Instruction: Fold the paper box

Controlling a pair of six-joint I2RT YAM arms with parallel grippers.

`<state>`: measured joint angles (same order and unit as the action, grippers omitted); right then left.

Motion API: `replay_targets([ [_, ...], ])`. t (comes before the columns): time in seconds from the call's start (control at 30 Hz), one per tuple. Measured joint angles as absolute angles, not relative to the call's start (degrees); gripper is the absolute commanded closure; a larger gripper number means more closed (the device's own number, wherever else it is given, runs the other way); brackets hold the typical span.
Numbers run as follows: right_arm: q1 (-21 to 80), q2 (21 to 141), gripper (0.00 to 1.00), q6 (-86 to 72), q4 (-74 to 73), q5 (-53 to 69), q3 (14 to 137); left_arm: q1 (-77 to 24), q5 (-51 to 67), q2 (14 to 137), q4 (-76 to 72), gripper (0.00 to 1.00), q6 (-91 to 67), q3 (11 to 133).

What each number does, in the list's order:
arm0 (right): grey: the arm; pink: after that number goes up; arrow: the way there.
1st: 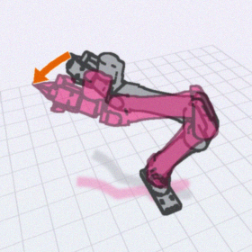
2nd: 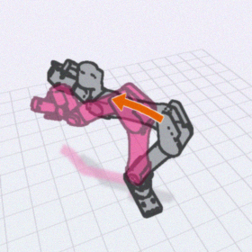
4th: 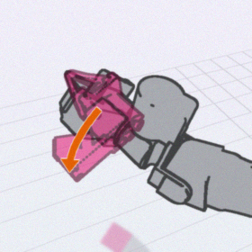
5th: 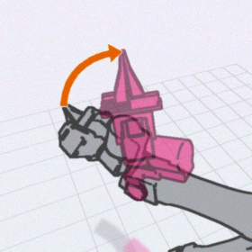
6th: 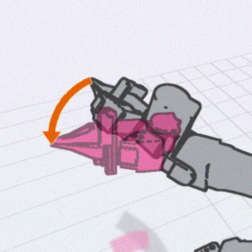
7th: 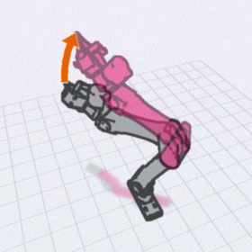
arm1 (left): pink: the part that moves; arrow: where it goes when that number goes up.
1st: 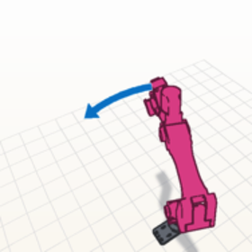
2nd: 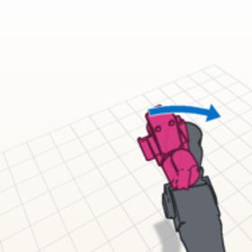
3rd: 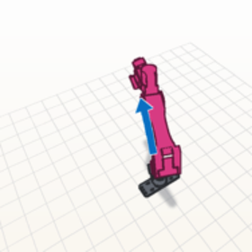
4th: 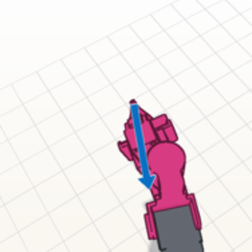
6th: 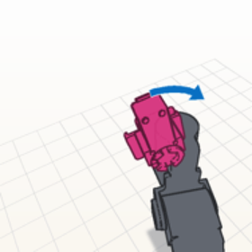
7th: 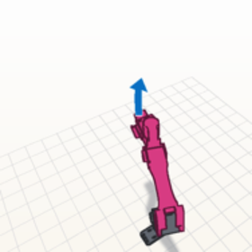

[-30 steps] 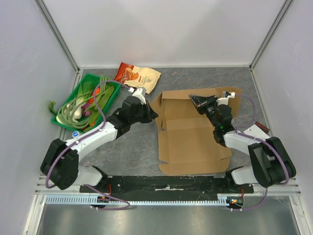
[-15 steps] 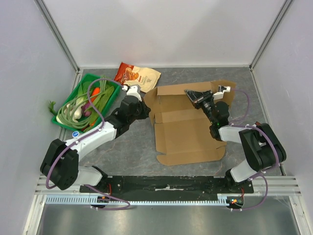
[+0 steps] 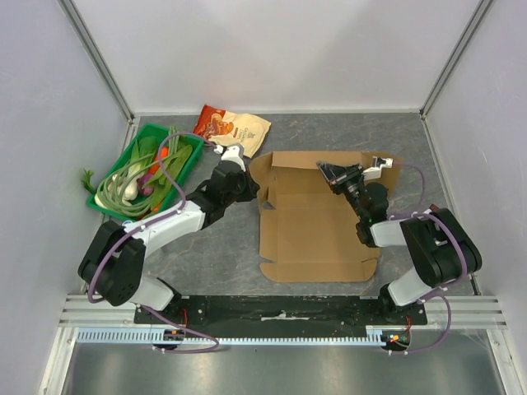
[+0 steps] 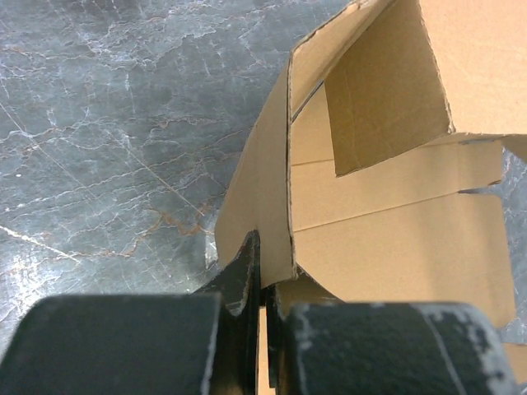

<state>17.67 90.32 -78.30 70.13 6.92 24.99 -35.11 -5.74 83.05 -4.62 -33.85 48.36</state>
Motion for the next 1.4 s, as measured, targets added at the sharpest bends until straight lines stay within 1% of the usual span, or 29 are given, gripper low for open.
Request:
replay_targets([
  [0.13,17.39,87.96,1.0,-76.58,70.7,6.74,22.52,-35.86,-5.85,83.09,-4.89,0.98,-33.85,48.36],
  [0.37,17.37,82.39,0.96,-71.66,68.29,7.05,20.08,-37.76,-5.91,83.09,-4.93,0.97,-33.82,47.55],
  [0.47,17.37,80.34,0.95,-70.08,68.07,6.94,18.37,-38.48,-6.0,83.07,-5.13,0.98,-33.82,47.37],
  [0.63,17.17,79.55,0.93,-69.69,69.91,6.13,15.86,-40.36,-7.66,82.78,-5.13,0.98,-33.15,47.37],
  [0.77,17.04,80.47,0.93,-70.06,71.24,6.44,15.9,-40.99,-9.78,82.72,-4.67,0.98,-32.42,47.42],
  [0.97,17.54,83.77,0.94,-72.14,70.87,7.81,19.4,-40.4,-12.99,82.72,-1.5,0.98,-30.74,49.15],
  [1.23,21.32,94.94,0.94,-79.7,76.01,3.55,27.79,-36.75,-14.31,82.74,3.42,0.98,-28.88,54.5],
  [1.4,22.39,96.73,0.94,-81.69,76.58,1.85,30.15,-36.16,-14.26,82.74,4.21,0.98,-28.38,55.7],
])
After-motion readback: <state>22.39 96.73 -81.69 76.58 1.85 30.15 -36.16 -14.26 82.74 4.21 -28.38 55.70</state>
